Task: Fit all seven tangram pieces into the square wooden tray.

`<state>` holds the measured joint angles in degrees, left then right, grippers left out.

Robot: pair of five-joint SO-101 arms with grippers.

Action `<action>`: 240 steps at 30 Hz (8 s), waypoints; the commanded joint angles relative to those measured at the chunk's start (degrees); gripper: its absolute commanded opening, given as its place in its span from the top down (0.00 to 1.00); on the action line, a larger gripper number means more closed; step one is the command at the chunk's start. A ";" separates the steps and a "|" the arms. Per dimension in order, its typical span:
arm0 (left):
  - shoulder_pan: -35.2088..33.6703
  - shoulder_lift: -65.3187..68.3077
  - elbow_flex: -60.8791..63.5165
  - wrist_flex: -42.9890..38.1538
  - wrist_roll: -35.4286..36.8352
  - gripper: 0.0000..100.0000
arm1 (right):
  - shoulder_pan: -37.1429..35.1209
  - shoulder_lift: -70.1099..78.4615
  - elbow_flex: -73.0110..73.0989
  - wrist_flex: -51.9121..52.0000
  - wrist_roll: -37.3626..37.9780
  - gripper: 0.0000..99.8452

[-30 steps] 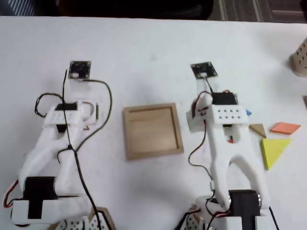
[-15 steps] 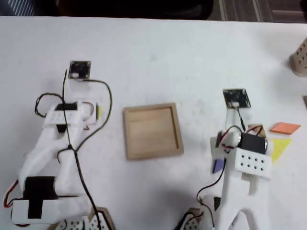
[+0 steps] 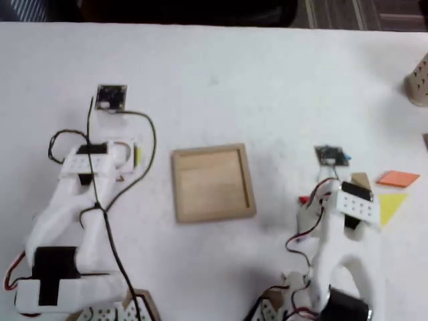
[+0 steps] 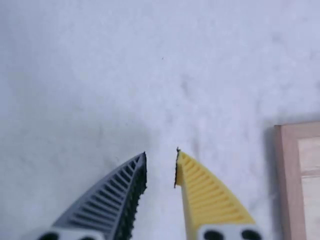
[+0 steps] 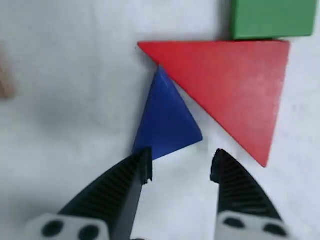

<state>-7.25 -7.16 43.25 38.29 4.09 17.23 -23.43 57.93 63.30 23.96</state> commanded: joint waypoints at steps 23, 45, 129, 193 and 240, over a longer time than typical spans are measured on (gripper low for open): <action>-0.40 -0.40 -2.37 -0.53 -0.18 0.86 | -5.85 1.19 0.18 -4.26 -1.76 0.81; -0.40 -0.31 -2.37 -0.62 -0.44 0.86 | -9.45 1.27 -1.32 -6.46 -9.05 0.81; -0.57 -0.31 -2.37 -0.62 -0.53 0.86 | -13.05 17.89 -17.32 -6.46 -5.45 0.88; -3.91 -1.10 -2.81 -0.09 -0.09 0.87 | -47.25 26.24 -36.40 -4.44 -19.87 0.79; -0.13 -8.13 0.53 3.87 6.33 0.97 | -41.45 10.42 -18.99 -7.96 -15.03 0.98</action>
<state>-9.63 -13.58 45.54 38.90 9.54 -27.96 -6.11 38.15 54.51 8.40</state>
